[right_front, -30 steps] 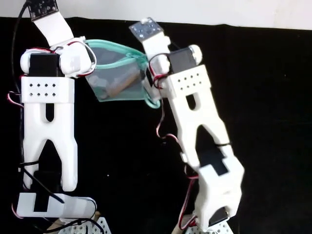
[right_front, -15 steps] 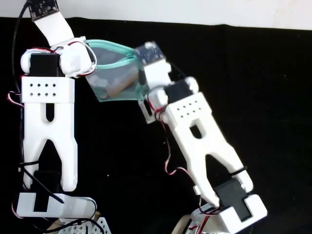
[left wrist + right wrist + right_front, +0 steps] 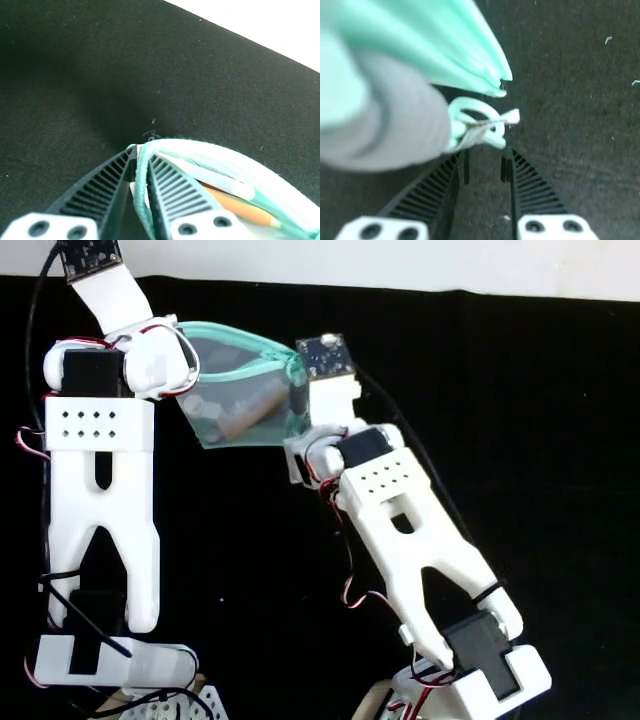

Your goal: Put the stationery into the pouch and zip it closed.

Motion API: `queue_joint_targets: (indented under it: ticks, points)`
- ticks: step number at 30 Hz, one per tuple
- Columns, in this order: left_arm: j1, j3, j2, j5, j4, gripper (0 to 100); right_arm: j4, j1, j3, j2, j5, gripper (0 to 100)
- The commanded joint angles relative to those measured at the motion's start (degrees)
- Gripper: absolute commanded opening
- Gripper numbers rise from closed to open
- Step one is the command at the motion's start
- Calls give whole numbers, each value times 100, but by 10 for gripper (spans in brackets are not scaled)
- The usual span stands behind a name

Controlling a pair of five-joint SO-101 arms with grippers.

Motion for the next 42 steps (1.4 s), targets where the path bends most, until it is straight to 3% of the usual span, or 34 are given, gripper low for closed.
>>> queue_joint_targets:
  ticks: [1, 15, 19, 33, 37, 41, 42]
  points:
    - [57, 13, 110, 26, -35, 7, -400, 4, -4, -207, -26, 116]
    - [57, 40, 110, 26, -26, 7, -1305, 585, -4, 84, 44, 116]
    - [57, 40, 110, 26, -18, 7, -1543, 576, -40, 488, 484, 116]
    - [57, 40, 110, 26, 9, 7, -1868, 593, -963, 1771, 527, 112]
    - [57, 40, 110, 26, 9, 7, -1842, 646, -1174, 1965, 1116, 109]
    - [57, 40, 110, 26, 9, 7, -1411, 760, -1218, 1965, 1363, 0]
    - [57, 40, 110, 26, 9, 7, -1341, 822, -1218, 1965, 1380, 13]
